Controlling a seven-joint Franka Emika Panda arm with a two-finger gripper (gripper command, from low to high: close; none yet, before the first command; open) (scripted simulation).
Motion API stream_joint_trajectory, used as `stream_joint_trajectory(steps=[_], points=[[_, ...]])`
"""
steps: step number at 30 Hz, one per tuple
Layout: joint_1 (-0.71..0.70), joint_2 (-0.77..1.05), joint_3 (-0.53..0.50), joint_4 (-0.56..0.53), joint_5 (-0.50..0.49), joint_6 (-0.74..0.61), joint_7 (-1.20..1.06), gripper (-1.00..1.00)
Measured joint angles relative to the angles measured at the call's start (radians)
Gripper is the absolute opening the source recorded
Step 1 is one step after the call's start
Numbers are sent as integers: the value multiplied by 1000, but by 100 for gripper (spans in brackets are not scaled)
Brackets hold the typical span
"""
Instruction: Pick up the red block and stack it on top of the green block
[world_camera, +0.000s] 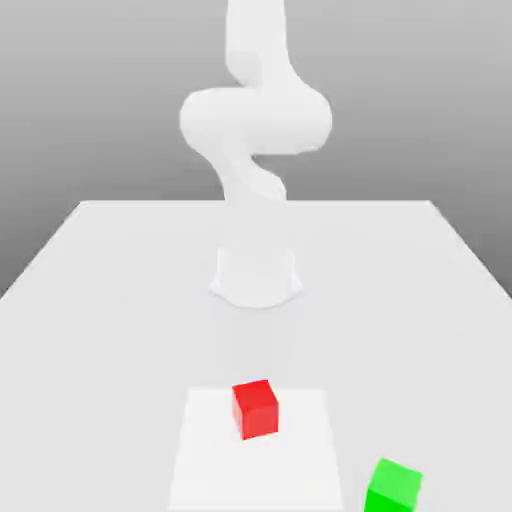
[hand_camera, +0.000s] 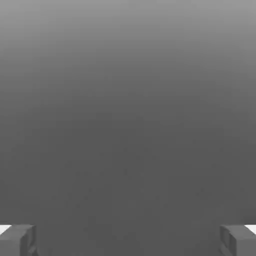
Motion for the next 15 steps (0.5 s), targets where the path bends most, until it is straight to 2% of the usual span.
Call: stream_joint_trajectory(steps=[9, 15], points=[[104, 327, -102, -216, 92, 198, -197, 0], [132, 563, -113, -373, 76, 350, -282, 0]])
